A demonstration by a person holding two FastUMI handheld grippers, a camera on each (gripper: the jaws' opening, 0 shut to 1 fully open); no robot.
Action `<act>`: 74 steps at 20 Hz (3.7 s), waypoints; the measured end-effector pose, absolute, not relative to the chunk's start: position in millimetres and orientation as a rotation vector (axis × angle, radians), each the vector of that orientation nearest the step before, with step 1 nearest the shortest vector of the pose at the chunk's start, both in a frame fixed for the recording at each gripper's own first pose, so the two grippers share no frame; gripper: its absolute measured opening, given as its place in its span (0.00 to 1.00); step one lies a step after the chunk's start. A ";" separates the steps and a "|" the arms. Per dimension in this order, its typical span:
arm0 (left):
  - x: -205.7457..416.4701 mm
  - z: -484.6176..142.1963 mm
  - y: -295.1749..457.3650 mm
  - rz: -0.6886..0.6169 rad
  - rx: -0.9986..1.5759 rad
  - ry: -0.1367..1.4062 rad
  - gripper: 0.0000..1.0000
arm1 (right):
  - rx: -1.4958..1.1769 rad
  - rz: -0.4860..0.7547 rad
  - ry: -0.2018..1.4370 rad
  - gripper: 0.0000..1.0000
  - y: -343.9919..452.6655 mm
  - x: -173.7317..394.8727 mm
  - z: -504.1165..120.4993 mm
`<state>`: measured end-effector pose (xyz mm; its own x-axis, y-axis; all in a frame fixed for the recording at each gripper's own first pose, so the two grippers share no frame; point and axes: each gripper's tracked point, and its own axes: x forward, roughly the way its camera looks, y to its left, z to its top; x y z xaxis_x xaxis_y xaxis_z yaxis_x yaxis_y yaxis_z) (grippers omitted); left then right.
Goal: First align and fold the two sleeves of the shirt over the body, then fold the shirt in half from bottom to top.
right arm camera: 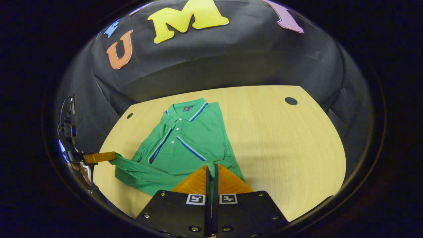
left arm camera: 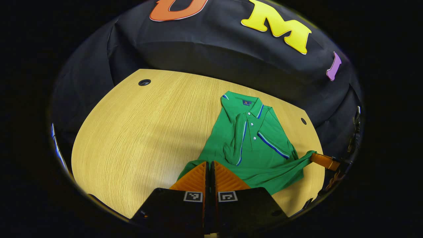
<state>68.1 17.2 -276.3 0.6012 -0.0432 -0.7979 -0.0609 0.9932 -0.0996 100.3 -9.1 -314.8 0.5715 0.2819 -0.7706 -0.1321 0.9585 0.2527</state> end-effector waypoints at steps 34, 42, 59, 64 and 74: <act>298.4 -288.2 36.9 -0.014 -0.129 0.785 0.03 | 0.103 0.243 0.776 0.01 13.3 317.8 -334.0; 301.3 -323.8 39.5 -0.014 -0.088 0.823 0.87 | 0.065 0.222 0.818 0.93 16.8 319.1 -360.7; 272.4 -243.1 22.1 -0.055 -0.022 0.698 0.96 | 0.023 0.227 0.627 0.94 15.7 302.7 -268.5; 242.6 -198.0 17.9 -0.053 0.054 0.593 0.98 | 0.020 0.231 0.565 0.94 14.2 267.3 -230.8; 125.4 -114.5 9.2 -0.050 0.122 0.391 0.98 | -0.043 0.269 0.438 0.93 12.8 142.6 -148.0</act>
